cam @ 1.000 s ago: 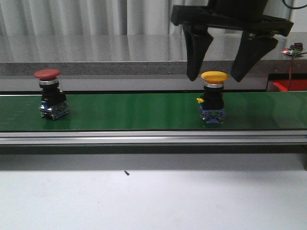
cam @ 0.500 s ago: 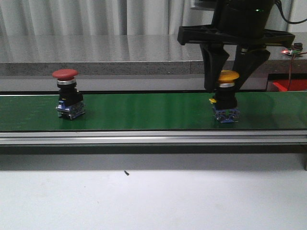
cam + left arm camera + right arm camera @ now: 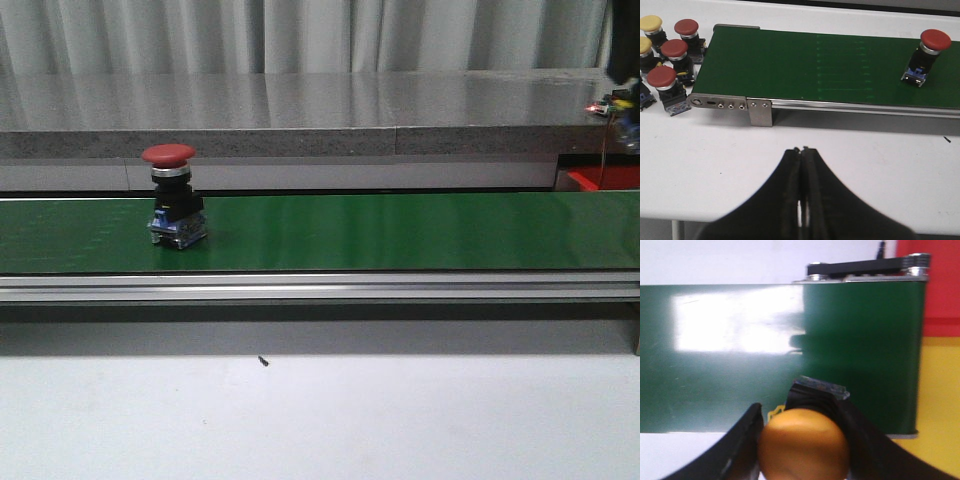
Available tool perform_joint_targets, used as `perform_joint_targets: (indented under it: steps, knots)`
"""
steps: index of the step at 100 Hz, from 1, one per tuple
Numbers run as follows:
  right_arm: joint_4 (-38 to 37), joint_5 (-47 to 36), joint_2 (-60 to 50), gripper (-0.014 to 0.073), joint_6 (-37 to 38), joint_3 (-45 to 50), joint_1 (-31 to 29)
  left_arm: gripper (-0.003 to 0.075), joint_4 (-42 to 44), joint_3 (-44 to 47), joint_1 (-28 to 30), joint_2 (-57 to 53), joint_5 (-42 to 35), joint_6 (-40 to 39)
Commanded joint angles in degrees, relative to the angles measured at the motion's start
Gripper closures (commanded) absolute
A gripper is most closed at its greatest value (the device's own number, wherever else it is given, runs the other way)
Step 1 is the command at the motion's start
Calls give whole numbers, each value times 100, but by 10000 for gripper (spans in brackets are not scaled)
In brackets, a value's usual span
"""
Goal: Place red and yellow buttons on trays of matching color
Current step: 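Carry the yellow button into the yellow tray and open the right gripper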
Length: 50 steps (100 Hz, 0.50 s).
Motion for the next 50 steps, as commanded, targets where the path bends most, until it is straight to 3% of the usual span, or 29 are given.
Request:
perform_joint_targets:
  steps: [1,26,50]
  knots:
    - [-76,-15,-322,380,-252,-175,-488,740,-77,-128,-51,61,-358,0]
    - [-69,46,-316,388,-454,-154,-1567,740,-77,-128,-51,61,-358,0]
    - [98,-567,-316,388,-454,557,-2240,740,-77,-128,-51,61,-358,0]
